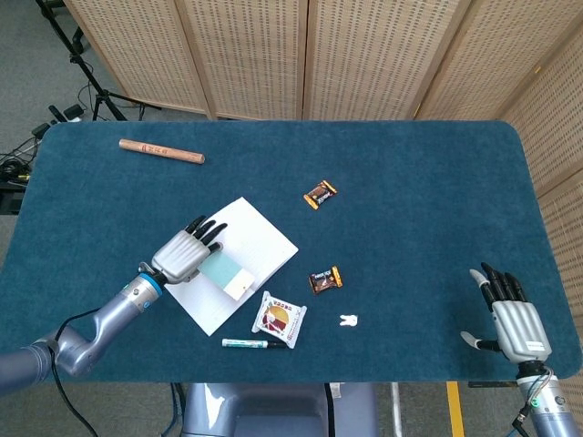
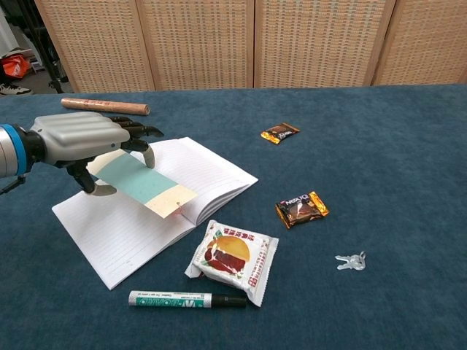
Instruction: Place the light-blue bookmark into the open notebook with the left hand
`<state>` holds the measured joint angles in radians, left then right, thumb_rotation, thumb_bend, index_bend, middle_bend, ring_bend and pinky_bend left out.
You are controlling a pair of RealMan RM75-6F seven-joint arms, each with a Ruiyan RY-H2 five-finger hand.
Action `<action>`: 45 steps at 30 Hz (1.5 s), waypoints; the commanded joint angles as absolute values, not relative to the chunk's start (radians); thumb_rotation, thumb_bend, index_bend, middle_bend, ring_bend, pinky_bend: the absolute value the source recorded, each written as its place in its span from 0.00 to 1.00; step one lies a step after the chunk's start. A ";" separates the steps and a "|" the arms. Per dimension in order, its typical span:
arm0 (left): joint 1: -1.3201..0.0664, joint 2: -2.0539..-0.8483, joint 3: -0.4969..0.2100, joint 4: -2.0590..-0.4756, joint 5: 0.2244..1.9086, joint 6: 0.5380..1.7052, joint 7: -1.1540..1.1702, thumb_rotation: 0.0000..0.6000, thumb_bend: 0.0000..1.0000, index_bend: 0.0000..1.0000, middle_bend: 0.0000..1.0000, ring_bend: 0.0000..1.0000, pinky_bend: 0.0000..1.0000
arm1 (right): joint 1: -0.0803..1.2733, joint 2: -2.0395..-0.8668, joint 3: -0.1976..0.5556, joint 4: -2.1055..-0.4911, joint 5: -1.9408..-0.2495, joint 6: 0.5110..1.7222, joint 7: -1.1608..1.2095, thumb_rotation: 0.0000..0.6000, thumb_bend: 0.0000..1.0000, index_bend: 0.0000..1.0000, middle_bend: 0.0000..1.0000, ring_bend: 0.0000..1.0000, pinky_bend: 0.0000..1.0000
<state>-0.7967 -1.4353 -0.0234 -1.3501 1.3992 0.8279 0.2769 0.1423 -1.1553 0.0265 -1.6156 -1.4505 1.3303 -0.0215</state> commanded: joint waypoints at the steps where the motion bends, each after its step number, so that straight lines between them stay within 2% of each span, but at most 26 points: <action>1: -0.795 -1.424 -0.007 -1.356 1.406 0.817 0.281 1.00 0.31 0.33 0.00 0.00 0.00 | 0.141 -1.155 0.026 -1.616 -1.452 1.332 -0.021 1.00 0.16 0.00 0.00 0.00 0.00; 27: -0.826 -1.455 0.022 -1.245 1.487 0.783 0.213 1.00 0.31 0.33 0.00 0.00 0.00 | 0.141 -1.163 0.030 -1.617 -1.443 1.330 -0.045 1.00 0.16 0.00 0.00 0.00 0.00; 45: -0.829 -1.467 0.023 -1.238 1.485 0.778 0.216 1.00 0.30 0.33 0.00 0.00 0.00 | 0.138 -1.163 0.031 -1.621 -1.446 1.338 -0.047 1.00 0.16 0.00 0.00 0.00 0.00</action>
<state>-0.8290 -1.4666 0.0233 -1.2374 1.4849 0.7779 0.2161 0.1378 -1.1629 0.0309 -1.6205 -1.4459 1.3375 -0.0469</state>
